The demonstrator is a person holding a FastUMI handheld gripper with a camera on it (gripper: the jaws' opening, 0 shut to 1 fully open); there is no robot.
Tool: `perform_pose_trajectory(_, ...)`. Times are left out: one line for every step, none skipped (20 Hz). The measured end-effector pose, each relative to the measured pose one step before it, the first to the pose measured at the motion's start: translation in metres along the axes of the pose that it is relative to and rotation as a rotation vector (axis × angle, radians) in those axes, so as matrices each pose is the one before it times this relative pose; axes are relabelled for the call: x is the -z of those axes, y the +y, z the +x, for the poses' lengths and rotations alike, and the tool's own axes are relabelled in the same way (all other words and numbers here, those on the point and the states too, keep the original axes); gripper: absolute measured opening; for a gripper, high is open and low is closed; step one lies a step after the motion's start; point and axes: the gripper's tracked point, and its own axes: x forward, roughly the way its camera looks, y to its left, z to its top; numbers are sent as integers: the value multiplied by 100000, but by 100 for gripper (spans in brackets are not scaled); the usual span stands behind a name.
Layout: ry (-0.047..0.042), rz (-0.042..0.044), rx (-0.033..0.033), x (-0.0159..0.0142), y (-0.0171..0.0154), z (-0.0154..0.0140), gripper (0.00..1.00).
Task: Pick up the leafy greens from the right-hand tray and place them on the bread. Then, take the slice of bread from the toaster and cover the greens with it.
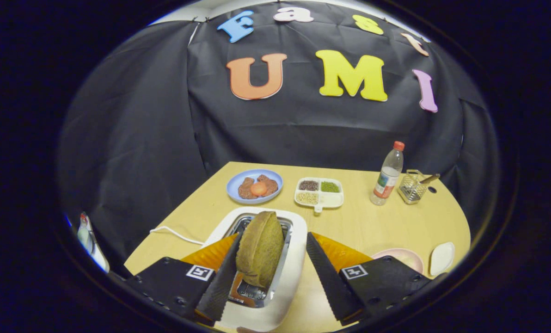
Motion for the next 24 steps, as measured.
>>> perform_pose_trajectory(627, 317, -78, 240, 95, 152, 81)
perform_pose_trajectory(-384, -651, 2198, 6, -345, -71, 77)
perform_pose_trajectory(-1045, -300, 2241, -123, -302, -62, 69)
perform_pose_trajectory(498, -448, -284, 91, 246, -119, 61)
perform_pose_trajectory(-593, -882, -437, 68, 445, -59, 53)
perform_pose_trajectory(-182, -158, 768, 65, -79, 59, 45)
perform_pose_trajectory(436, 229, -733, 167, 235, -140, 37)
perform_pose_trajectory(1074, 464, -1952, 323, 609, 13, 28)
perform_pose_trajectory(328, -217, 21, -46, 180, -231, 20)
perform_pose_trajectory(-973, -370, 982, -151, -119, -339, 13)
perform_pose_trajectory(-1776, -716, -386, -361, 255, -400, 13)
perform_pose_trajectory(-2120, -810, 1115, -548, -18, -654, 13)
perform_pose_trajectory(-2559, -187, 1609, -805, -257, -835, 13)
perform_pose_trajectory(-2870, 1072, -304, -881, 201, -747, 13)
perform_pose_trajectory(-2311, 1505, -872, -904, 273, -842, 13)
perform_pose_trajectory(-2242, 698, -485, -1020, 1, -945, 13)
perform_pose_trajectory(-2383, 296, -584, -1164, 33, -870, 13)
perform_pose_trajectory(-2454, -3, -463, -1049, -16, -892, 13)
perform_pose_trajectory(-3055, -249, -293, -1305, -161, -1040, 13)
perform_pose_trajectory(-2662, 134, 390, -971, -355, -738, 13)
perform_pose_trajectory(-2625, 193, 252, -1093, -428, -789, 13)
perform_pose_trajectory(-1626, 258, -252, -786, -347, -677, 13)
perform_pose_trajectory(-1073, 652, -598, -685, -401, -678, 13)
perform_pose_trajectory(-997, 837, -15, -498, -549, -657, 13)
